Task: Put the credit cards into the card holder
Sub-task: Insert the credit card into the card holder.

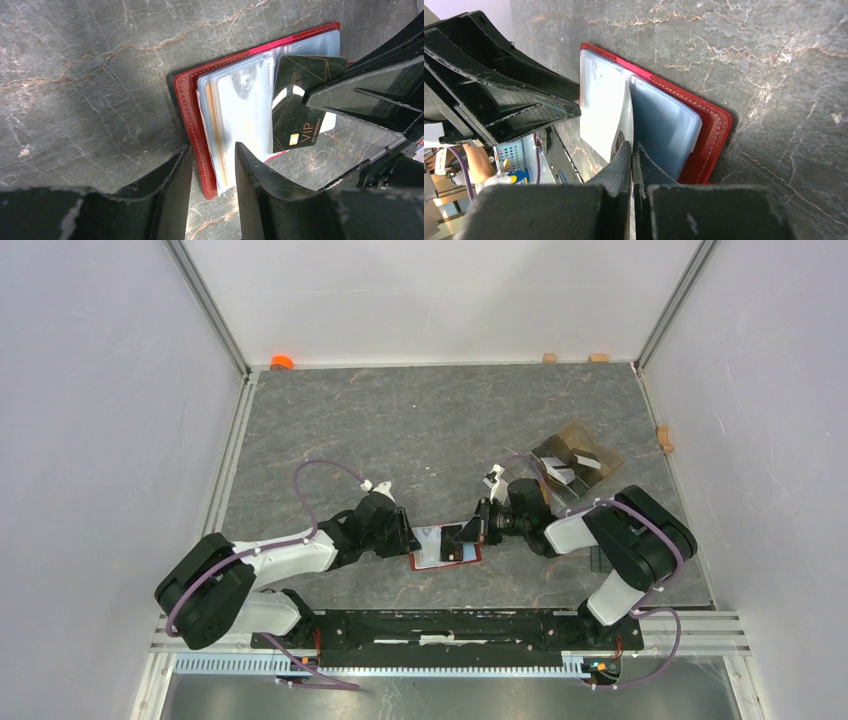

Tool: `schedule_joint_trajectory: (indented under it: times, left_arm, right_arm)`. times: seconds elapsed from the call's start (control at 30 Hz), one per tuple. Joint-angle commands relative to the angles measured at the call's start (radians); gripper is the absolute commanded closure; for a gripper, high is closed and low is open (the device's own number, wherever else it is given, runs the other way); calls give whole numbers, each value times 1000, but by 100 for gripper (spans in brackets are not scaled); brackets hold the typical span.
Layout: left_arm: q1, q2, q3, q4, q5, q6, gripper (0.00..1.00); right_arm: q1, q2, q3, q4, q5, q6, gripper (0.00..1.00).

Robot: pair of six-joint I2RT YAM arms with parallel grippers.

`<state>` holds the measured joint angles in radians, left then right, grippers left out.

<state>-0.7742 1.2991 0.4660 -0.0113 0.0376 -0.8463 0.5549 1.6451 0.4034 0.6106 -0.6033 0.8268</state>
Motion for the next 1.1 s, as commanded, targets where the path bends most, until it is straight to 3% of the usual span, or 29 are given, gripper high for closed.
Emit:
schedule_joint_trajectory:
  times: [0.0, 0.57, 1.07]
  left_arm:
    - [3, 29, 9, -30, 1, 42, 57]
    - [3, 46, 14, -8, 19, 52, 63]
    - [3, 64, 18, 50, 59, 85, 66]
  right_arm:
    - [12, 42, 8, -35, 12, -23, 100]
    - [39, 71, 66, -260, 142, -71, 100]
    - [73, 182, 169, -373, 138, -113, 99]
